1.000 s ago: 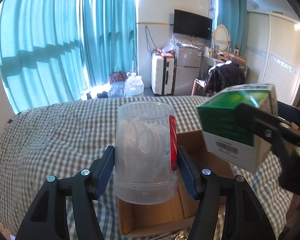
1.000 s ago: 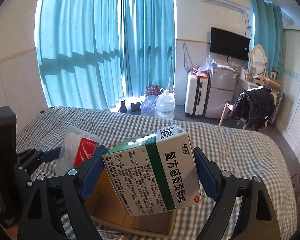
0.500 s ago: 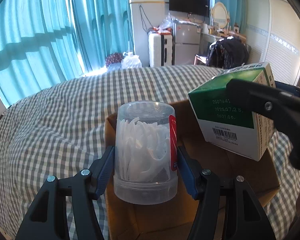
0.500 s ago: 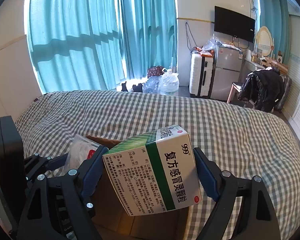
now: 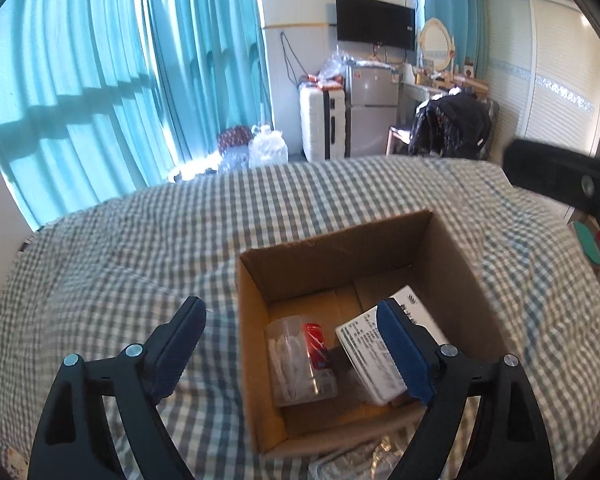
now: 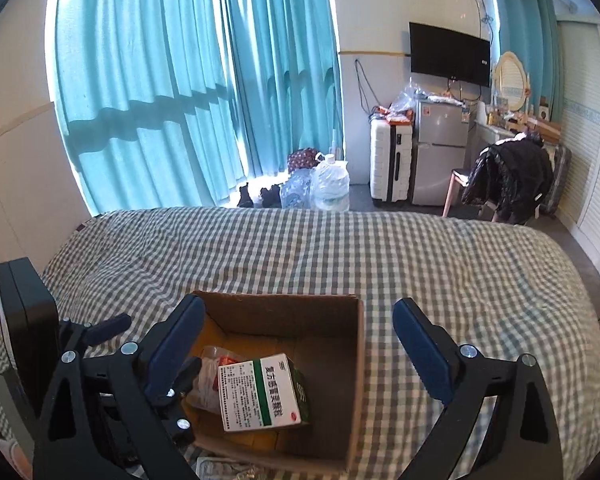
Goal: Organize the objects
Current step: 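Withdraw both tools from the box back toward the remaining items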
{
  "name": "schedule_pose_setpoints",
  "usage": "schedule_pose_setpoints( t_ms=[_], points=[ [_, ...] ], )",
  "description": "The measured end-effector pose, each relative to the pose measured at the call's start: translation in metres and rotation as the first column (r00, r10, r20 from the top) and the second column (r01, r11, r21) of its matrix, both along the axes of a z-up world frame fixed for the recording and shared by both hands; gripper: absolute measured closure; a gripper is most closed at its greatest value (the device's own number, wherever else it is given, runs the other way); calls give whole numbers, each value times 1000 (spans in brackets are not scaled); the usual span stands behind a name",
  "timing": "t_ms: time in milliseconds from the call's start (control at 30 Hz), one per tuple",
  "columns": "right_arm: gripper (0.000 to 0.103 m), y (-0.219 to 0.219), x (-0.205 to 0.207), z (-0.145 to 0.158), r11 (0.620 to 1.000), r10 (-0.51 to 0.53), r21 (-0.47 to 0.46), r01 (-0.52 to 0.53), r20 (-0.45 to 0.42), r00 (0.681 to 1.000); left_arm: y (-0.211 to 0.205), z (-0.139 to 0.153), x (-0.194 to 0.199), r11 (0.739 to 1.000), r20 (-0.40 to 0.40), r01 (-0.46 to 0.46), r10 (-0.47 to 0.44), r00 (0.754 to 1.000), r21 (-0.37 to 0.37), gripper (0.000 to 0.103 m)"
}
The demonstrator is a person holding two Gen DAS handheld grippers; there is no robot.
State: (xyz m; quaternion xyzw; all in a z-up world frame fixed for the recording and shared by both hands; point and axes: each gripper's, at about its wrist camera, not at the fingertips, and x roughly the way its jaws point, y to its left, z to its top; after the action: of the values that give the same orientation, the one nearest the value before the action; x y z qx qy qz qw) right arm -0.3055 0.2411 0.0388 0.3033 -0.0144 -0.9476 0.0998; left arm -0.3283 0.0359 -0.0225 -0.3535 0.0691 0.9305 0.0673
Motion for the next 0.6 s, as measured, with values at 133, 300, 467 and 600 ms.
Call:
schedule_pose_setpoints(
  t_ms=[133, 300, 467, 600],
  points=[
    [7, -1, 39, 35, 999, -9, 42, 11, -42, 999, -8, 40, 33, 1000, -62, -10, 11, 998, 5, 12],
    [7, -5, 91, 89, 997, -13, 71, 21, -112, 994, -15, 92, 74, 1000, -143, -18, 21, 989, 20, 10],
    [7, -14, 144, 130, 993, 5, 121, 15, -166, 986, -25, 127, 118, 999, -201, -22, 29, 979, 39, 6],
    [7, -21, 180, 144, 990, 21, 142, 3, -168, 986, -31, 135, 152, 999, -225, -27, 31, 974, 21, 4]
  ],
)
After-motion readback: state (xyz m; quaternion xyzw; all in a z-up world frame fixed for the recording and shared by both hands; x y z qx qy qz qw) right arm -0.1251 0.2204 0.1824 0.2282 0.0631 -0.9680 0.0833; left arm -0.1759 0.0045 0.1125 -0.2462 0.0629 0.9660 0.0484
